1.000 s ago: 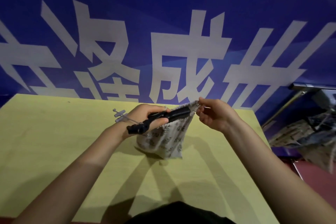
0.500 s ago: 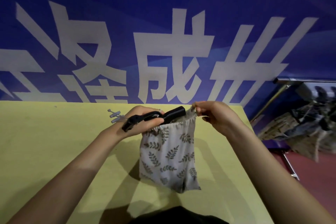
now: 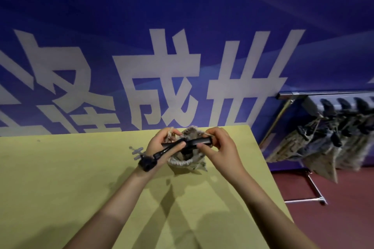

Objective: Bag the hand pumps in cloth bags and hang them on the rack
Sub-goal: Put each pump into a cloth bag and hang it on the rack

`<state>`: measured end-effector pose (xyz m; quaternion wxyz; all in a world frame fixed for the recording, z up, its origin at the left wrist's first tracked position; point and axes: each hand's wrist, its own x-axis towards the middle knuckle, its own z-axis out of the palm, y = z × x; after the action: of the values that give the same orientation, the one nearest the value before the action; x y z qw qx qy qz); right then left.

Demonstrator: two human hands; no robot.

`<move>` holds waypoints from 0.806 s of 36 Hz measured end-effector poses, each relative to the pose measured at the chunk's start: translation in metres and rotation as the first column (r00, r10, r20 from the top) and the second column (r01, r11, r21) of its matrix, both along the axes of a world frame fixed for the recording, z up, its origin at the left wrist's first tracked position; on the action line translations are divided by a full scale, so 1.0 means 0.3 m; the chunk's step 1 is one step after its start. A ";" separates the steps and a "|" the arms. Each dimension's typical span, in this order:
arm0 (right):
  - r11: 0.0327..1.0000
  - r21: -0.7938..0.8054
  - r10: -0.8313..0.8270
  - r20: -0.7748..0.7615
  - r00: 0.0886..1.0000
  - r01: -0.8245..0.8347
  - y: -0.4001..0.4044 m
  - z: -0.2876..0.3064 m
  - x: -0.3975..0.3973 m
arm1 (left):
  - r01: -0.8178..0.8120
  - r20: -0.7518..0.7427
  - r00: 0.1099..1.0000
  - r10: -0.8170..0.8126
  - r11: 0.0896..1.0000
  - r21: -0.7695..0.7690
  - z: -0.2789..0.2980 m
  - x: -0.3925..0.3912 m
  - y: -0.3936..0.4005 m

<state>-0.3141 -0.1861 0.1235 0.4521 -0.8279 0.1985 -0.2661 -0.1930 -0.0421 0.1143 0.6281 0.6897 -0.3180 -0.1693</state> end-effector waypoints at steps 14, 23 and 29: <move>0.974 0.225 -0.039 0.089 0.995 0.018 -0.177 -0.022 -0.083 | -0.170 -0.079 0.975 0.208 0.927 0.335 0.033 -0.019 -0.151; 0.897 0.440 -0.105 0.110 0.988 0.047 -0.169 -0.043 -0.119 | -0.166 0.025 0.986 0.165 0.961 0.221 0.036 -0.100 -0.071; 0.899 0.438 -0.073 0.115 0.991 0.016 -0.128 -0.024 -0.102 | -0.146 0.355 0.933 0.054 0.960 0.238 0.073 -0.122 -0.029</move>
<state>-0.3448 -0.2245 0.1162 0.6313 -0.6823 0.2424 -0.2778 -0.2295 -0.0507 0.1363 0.4743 0.8005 -0.3624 -0.0539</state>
